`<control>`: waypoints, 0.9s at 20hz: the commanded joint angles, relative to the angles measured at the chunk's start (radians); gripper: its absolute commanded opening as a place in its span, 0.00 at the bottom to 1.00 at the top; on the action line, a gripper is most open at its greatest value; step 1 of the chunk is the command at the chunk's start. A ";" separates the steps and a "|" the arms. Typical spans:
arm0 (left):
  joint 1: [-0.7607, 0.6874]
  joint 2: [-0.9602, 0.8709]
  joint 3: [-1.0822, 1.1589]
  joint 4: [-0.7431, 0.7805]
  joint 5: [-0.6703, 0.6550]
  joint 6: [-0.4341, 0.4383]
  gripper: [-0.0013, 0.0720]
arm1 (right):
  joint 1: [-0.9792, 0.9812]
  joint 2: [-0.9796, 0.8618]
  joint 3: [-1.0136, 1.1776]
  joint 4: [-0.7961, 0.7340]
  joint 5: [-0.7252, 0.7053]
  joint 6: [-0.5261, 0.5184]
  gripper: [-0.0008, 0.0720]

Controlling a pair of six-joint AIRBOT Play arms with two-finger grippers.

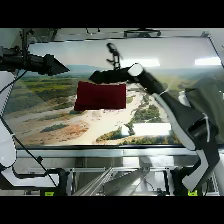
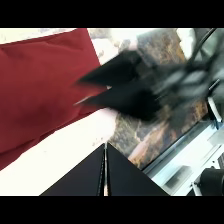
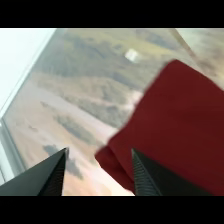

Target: Fold the shirts.

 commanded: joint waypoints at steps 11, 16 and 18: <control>0.001 0.001 -0.008 -0.001 -0.009 0.025 0.06 | -0.295 -0.191 -0.040 -0.228 0.265 0.274 0.97; 0.001 0.001 -0.008 -0.001 -0.008 0.030 0.06 | -0.243 -0.292 -0.040 -0.050 0.246 0.196 0.97; 0.001 0.001 -0.008 -0.001 -0.008 0.031 0.06 | -0.217 -0.294 -0.039 -0.030 0.210 0.178 0.97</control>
